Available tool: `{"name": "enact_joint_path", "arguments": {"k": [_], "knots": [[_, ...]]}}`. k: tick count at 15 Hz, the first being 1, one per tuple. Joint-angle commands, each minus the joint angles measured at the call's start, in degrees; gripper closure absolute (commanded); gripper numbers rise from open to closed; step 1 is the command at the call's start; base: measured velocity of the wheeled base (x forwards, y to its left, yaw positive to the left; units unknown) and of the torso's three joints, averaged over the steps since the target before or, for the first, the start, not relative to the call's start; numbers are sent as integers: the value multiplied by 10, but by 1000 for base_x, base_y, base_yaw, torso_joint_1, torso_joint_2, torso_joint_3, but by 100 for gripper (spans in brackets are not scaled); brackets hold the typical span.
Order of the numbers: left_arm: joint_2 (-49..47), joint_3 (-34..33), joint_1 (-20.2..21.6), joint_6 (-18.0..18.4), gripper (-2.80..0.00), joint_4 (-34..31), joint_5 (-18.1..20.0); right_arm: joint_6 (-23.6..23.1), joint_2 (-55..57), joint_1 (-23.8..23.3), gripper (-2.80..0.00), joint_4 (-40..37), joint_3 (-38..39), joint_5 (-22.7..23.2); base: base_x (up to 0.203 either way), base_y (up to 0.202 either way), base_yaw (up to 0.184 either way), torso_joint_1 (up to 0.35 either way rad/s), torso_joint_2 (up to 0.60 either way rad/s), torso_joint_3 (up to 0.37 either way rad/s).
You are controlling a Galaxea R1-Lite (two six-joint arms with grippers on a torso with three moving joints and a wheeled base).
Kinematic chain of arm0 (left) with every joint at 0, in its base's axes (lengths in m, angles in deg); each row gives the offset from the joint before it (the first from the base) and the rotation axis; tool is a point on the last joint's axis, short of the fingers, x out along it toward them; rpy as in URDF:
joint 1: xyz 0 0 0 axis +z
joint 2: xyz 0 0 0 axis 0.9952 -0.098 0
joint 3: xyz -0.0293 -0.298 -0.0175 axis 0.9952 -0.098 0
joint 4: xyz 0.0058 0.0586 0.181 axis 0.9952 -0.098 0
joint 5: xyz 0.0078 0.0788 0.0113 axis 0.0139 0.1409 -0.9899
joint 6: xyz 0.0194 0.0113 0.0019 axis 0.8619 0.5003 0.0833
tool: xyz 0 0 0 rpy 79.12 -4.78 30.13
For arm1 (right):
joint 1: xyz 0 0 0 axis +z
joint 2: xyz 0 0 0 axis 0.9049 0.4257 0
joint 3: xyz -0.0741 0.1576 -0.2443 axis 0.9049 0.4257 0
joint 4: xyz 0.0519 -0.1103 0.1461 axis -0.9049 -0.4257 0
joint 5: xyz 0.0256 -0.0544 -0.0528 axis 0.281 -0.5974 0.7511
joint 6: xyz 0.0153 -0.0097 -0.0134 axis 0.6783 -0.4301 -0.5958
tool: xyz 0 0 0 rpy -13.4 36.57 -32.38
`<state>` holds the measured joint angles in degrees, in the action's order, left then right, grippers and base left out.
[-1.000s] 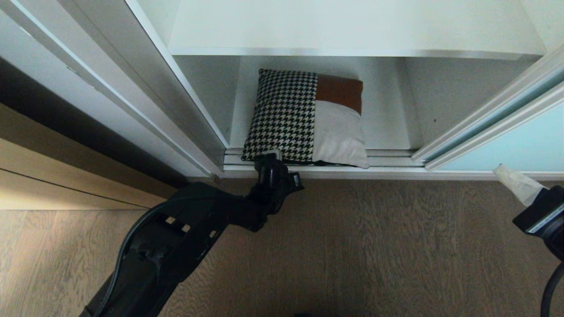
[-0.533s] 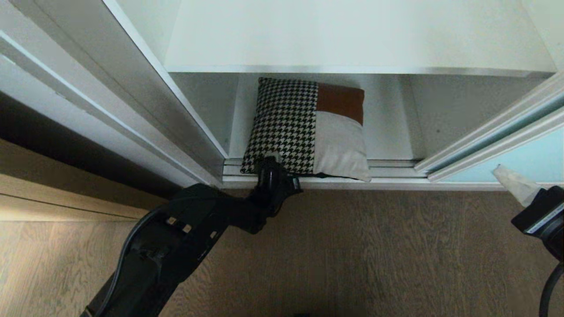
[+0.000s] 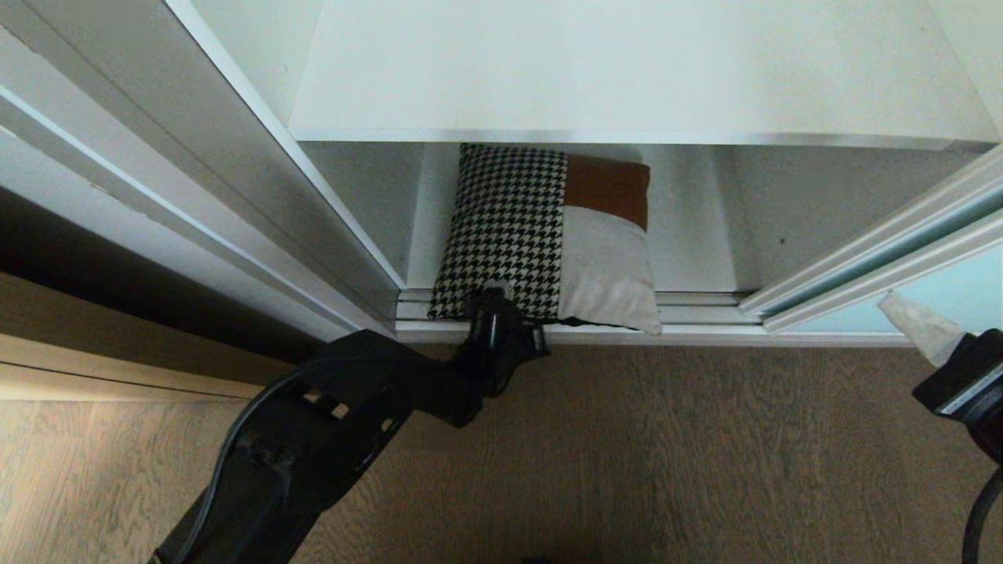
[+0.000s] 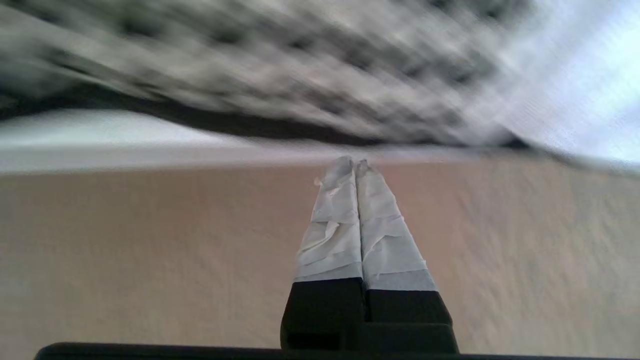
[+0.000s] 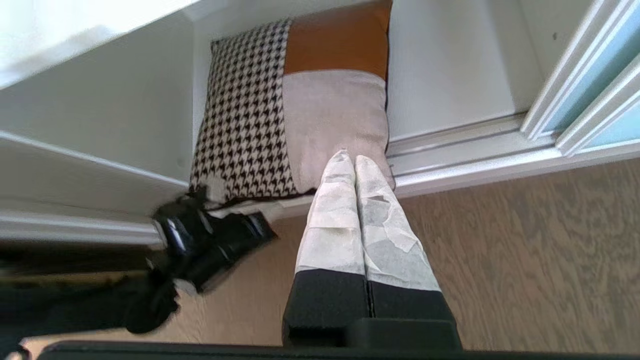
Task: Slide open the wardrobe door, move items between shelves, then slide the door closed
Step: Place the pillow on the lower shelf
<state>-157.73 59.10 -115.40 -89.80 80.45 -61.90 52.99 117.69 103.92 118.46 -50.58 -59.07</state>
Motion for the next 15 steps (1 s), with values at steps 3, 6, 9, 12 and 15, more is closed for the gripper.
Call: {"name": "enact_joint_path", "arguments": {"k": [3,6,9,12,15], "knots": [[-64,67,-14,48,0,4,1,6,5,-1,0,3,4,-2,0,0,0,0,0,0],[-70,69,-7,64,0,17,6,9,-9,-9,0,1,13,-5,0,0,0,0,0,0],[-69,69,3,117,0,88,2,9,-23,-31,0,-3,17,-8,0,0,0,0,0,0],[-67,70,33,170,0,129,7,9,-25,-33,0,-5,20,-6,0,0,0,0,0,0],[-68,70,49,186,0,183,9,10,-19,-33,0,-4,19,-5,0,0,0,0,0,0]]}}
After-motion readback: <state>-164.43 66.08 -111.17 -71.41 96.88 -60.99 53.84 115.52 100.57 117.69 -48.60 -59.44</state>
